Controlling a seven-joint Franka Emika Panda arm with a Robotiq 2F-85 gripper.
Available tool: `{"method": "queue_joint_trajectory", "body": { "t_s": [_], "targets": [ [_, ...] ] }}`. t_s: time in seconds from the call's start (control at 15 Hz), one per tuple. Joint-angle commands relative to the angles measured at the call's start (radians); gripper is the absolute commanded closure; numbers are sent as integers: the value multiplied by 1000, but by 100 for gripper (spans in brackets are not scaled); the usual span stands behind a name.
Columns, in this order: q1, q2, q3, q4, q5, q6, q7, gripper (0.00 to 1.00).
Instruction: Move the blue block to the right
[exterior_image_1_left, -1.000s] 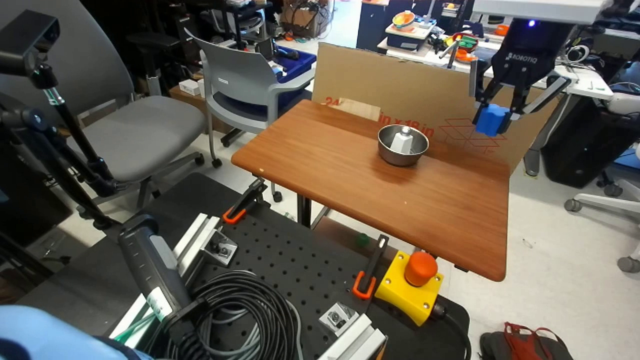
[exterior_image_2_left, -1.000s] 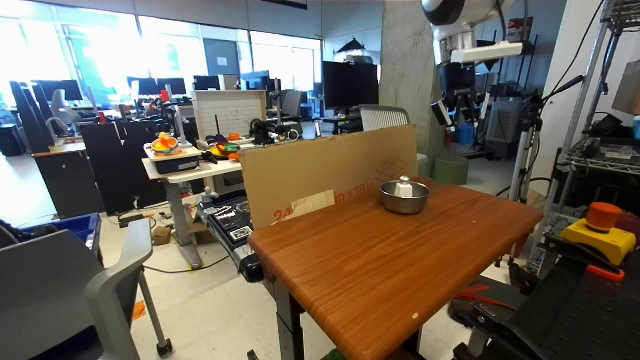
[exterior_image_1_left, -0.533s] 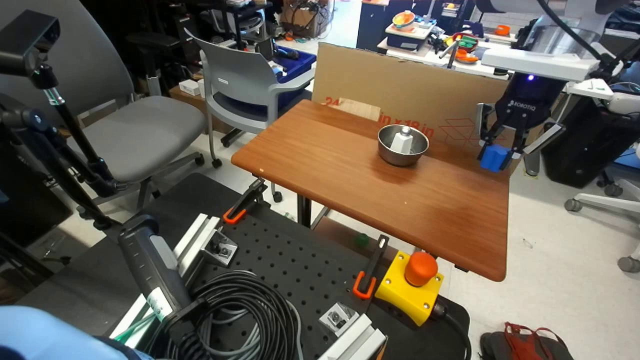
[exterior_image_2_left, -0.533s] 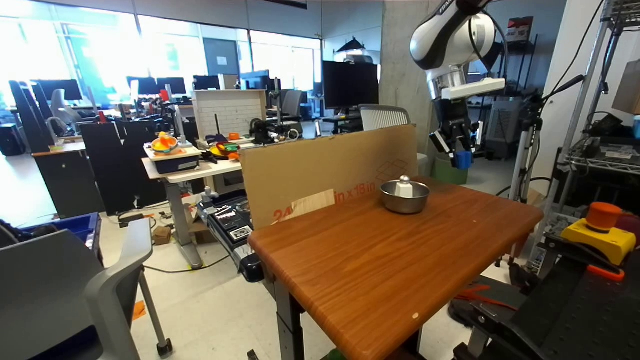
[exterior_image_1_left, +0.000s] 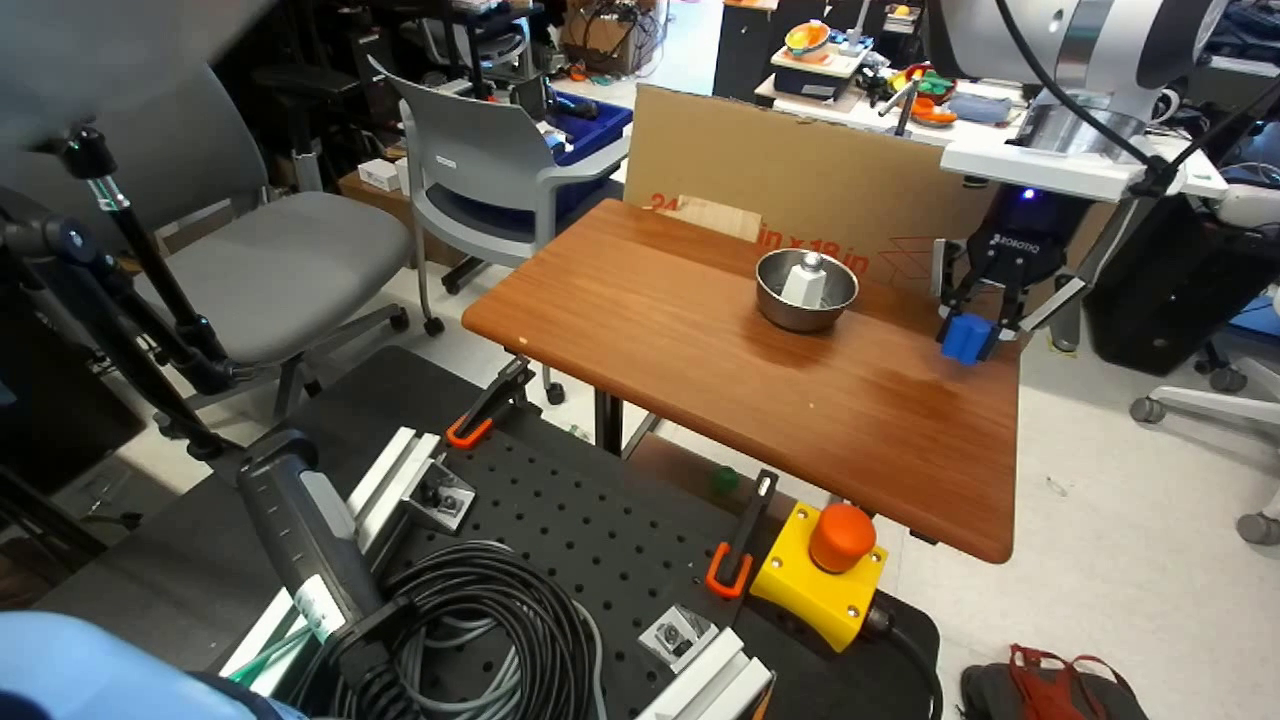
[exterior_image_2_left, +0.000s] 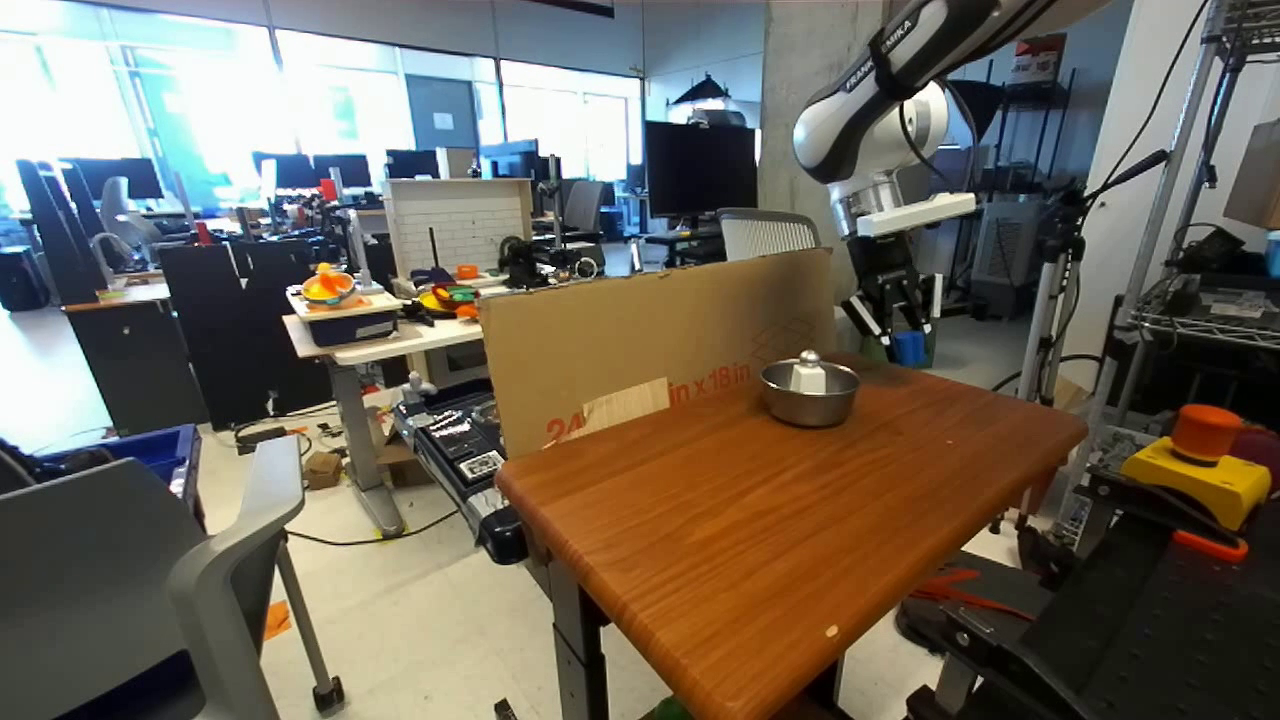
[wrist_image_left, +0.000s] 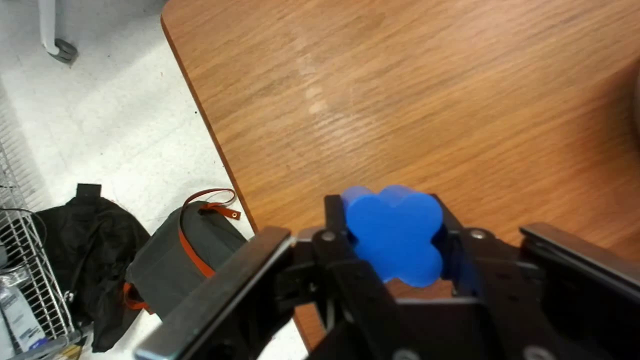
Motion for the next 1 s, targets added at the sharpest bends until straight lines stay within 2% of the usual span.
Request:
{"method": "queue_joint_trajectory", "body": {
  "t_s": [0.0,0.53,0.6,0.73,0.93],
  "targets": [
    [5,81,-8,126,-2,-48,20,84],
    [17,188,-26,246,-23,-84,82,84],
    [15,188,-22,253,-19,-97,77,34],
    [15,165,-13,231,-18,-94,57,27],
    [21,102,-2,169,-14,-70,18,5]
  ]
}}
